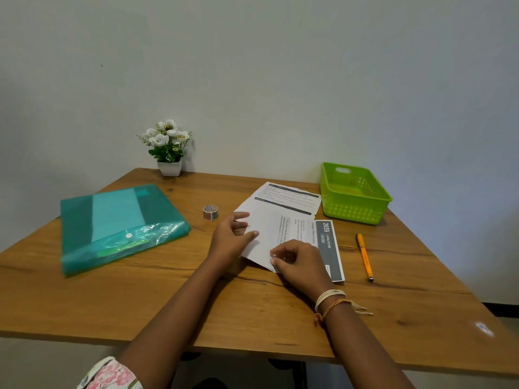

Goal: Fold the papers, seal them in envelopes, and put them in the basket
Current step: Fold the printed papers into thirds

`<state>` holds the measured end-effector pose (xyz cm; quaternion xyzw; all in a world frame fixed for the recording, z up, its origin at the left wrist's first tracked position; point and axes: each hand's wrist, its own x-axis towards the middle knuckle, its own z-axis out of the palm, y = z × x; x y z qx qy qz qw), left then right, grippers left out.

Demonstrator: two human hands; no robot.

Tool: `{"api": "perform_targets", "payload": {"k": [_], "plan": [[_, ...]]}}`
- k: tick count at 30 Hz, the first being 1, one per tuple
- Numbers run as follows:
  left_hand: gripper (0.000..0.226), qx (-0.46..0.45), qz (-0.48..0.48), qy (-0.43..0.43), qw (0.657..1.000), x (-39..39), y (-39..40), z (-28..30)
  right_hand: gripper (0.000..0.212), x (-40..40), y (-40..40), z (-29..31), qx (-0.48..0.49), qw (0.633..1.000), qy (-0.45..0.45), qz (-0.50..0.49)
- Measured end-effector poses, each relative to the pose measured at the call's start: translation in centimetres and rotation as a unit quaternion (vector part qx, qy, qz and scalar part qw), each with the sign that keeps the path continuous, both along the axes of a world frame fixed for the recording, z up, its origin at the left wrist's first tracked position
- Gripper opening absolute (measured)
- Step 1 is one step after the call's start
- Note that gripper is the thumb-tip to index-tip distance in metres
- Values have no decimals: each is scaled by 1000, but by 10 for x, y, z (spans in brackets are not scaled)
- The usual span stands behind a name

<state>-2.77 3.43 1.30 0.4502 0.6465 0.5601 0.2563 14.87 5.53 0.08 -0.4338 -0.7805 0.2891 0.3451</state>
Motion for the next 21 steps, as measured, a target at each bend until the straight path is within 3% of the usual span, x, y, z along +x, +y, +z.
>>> {"api": "perform_targets", "payload": {"k": [3,10,21], "plan": [[46,18,-8,-94,995,-1,-1,2,18,-1,0,0,-1,1000,12,3],[39,33,-60,-177,982,6,-6,7,26,-1,-3,1,-7,1000,15,26],[37,8,-231,37,972,20,-14,1,45,0,-7,9,-128,967,219,13]]}}
